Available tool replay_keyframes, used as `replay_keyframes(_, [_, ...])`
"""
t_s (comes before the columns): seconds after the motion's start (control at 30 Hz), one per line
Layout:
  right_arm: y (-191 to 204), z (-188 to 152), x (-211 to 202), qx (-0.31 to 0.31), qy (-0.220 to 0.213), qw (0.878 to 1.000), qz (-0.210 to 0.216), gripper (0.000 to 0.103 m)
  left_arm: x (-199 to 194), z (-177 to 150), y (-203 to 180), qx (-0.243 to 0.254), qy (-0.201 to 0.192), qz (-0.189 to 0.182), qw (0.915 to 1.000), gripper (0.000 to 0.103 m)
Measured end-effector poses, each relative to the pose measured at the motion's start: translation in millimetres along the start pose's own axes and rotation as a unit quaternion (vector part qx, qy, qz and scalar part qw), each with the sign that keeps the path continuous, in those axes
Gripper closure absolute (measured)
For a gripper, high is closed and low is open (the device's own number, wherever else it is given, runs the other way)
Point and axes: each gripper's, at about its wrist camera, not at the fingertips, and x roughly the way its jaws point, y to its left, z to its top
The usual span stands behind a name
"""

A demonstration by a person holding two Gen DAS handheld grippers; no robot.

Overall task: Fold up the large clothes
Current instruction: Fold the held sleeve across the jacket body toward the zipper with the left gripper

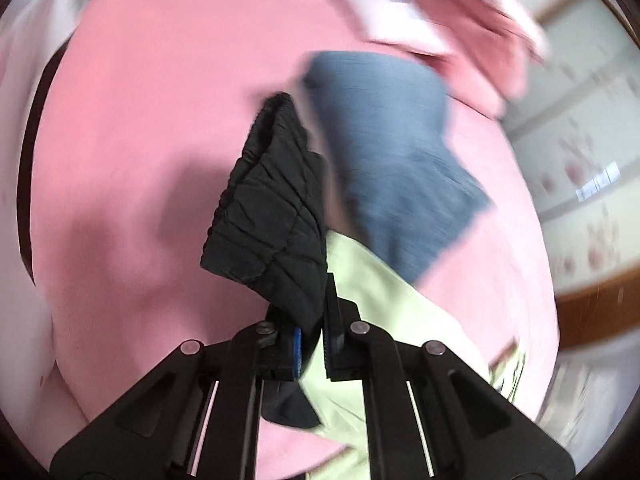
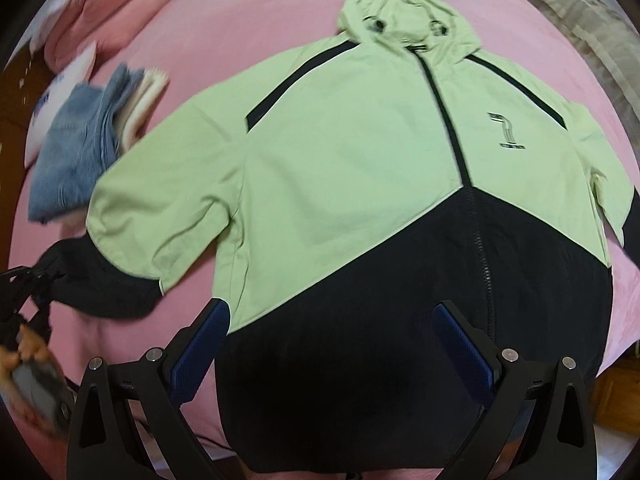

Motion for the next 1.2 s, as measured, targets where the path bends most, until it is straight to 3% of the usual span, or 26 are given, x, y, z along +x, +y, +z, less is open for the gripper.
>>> replay_keyframes(0.07, [-16,3,-4,0.019,-0.01,1.0,0.01,0.0,-14,-16,-40,0.054,-0.013,-0.019,0.9983,0.098])
replay_keyframes(0.2, [-58,16,-12,0.043,-0.025,0.998,0.037,0.0,-35,-65,-103,0.167,-0.04,-0.061,0.9833,0.098])
replay_keyframes(0.3, [-102,29,-21,0.047,-0.034,0.997,0.043,0.0,-36,-95,-175,0.207,-0.03,-0.083,0.9743,0.098])
replay_keyframes(0.4, [-150,44,-27,0.053,-0.047,0.997,0.041,0.0,-29,-136,-216,0.247,-0.014,-0.101,0.9635,0.098])
replay_keyframes(0.5, [-205,62,-29,0.065,-0.053,0.996,0.041,0.0,-14,-195,-250,0.297,-0.001,-0.09,0.9505,0.098])
replay_keyframes(0.57, [-239,67,-25,0.072,-0.059,0.995,0.041,0.0,11,-224,-263,0.314,0.013,-0.082,0.9457,0.098])
replay_keyframes(0.67, [-288,71,-16,0.08,-0.073,0.994,0.026,0.0,38,-285,-264,0.326,0.076,-0.078,0.9392,0.098])
replay_keyframes(0.73, [-316,74,-7,0.092,-0.073,0.993,0.011,0.0,64,-305,-265,0.336,0.119,-0.064,0.9321,0.096])
replay_keyframes(0.77, [-327,75,-3,0.1,-0.072,0.992,0.009,0.0,73,-308,-266,0.343,0.132,-0.061,0.9279,0.092])
replay_keyframes(0.83, [-347,79,6,0.118,-0.07,0.99,0.009,0.0,78,-329,-272,0.358,0.16,-0.074,0.9169,0.067])
replay_keyframes(0.87, [-353,80,10,0.123,-0.07,0.99,0.009,0.0,83,-330,-272,0.363,0.172,-0.086,0.9117,0.041])
replay_keyframes(0.9, [-359,81,14,0.125,-0.07,0.99,0.009,0.0,86,-331,-274,0.372,0.183,-0.099,0.9045,0.023])
replay_keyframes(0.97, [-362,84,23,0.12,-0.066,0.99,0.014,0.0,69,-346,-282,0.388,0.18,-0.112,0.8968,0.021])
replay_keyframes(1.07, [-353,92,36,0.1,-0.06,0.992,0.042,0.0,67,-344,-284,0.423,0.173,-0.088,0.8853,0.021])
replay_keyframes(1.2, [-324,101,56,0.082,-0.025,0.987,0.137,0.0,73,-331,-270,0.413,0.194,-0.056,0.8883,0.021])
